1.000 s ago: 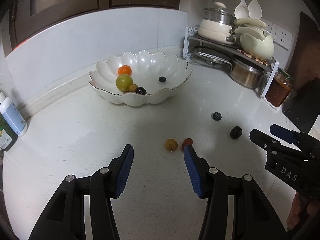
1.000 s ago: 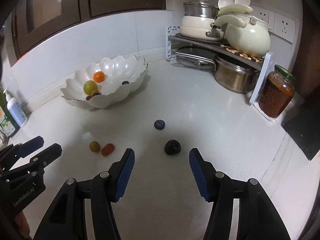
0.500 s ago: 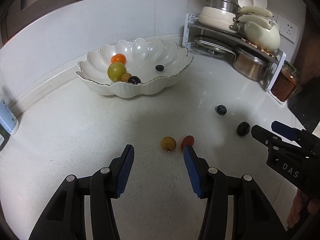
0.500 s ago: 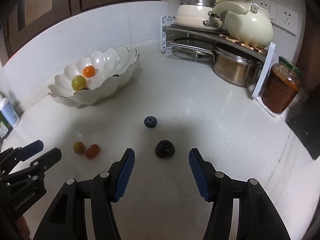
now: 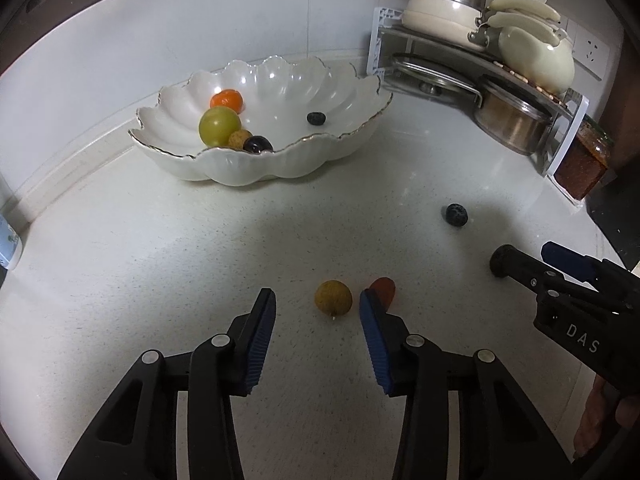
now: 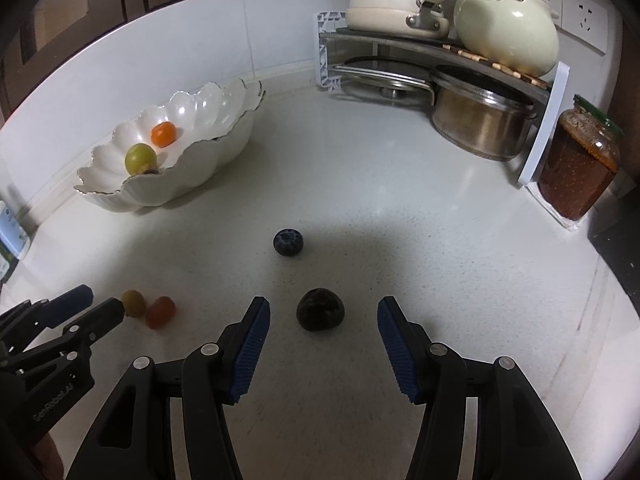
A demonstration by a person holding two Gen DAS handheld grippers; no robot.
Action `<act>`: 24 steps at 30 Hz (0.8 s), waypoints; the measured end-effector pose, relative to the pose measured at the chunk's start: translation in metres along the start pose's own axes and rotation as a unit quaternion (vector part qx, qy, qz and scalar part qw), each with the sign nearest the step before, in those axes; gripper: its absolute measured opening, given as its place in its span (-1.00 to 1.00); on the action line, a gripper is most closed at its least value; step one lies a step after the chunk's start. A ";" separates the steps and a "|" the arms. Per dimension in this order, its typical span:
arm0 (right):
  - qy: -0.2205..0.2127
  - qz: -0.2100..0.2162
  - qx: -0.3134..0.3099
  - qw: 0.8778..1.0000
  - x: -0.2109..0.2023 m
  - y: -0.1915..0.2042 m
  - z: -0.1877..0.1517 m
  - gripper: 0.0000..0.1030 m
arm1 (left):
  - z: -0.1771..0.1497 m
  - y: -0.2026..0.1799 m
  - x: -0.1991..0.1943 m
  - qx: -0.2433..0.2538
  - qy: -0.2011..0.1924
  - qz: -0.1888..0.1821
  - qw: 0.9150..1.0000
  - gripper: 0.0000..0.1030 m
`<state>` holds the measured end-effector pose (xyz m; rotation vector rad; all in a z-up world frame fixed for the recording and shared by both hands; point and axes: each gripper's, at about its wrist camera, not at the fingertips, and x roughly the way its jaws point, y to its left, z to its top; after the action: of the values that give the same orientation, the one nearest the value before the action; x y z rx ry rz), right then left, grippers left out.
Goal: Organize fruits
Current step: 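Grasp the brown round fruit with the left tool while the right tool grasps the dark plum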
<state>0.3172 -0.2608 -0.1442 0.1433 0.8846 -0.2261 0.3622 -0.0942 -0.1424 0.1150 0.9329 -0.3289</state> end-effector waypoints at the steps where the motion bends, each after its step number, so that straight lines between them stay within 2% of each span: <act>1: 0.002 0.001 0.001 1.000 0.002 0.000 0.000 0.11 | 0.000 0.000 0.002 0.000 0.002 0.001 1.000 -0.17; 10: 0.012 0.003 0.002 1.000 0.014 -0.003 0.001 0.08 | 0.001 -0.002 0.013 0.001 0.014 -0.002 1.000 -0.22; 17: 0.018 0.006 -0.002 1.000 0.019 -0.002 0.000 -0.09 | 0.001 -0.002 0.018 -0.001 0.020 -0.005 1.000 -0.26; 22: 0.024 0.010 -0.006 1.000 0.023 0.000 0.000 -0.20 | 0.001 -0.002 0.021 -0.005 0.022 -0.010 1.000 -0.36; 24: 0.027 0.012 -0.007 1.000 0.025 0.000 0.000 -0.30 | 0.001 -0.003 0.022 -0.008 0.024 -0.012 1.000 -0.41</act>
<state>0.3323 -0.2641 -0.1635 0.1468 0.9368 -0.1945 0.3743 -0.1019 -0.1592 0.0983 0.9847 -0.3424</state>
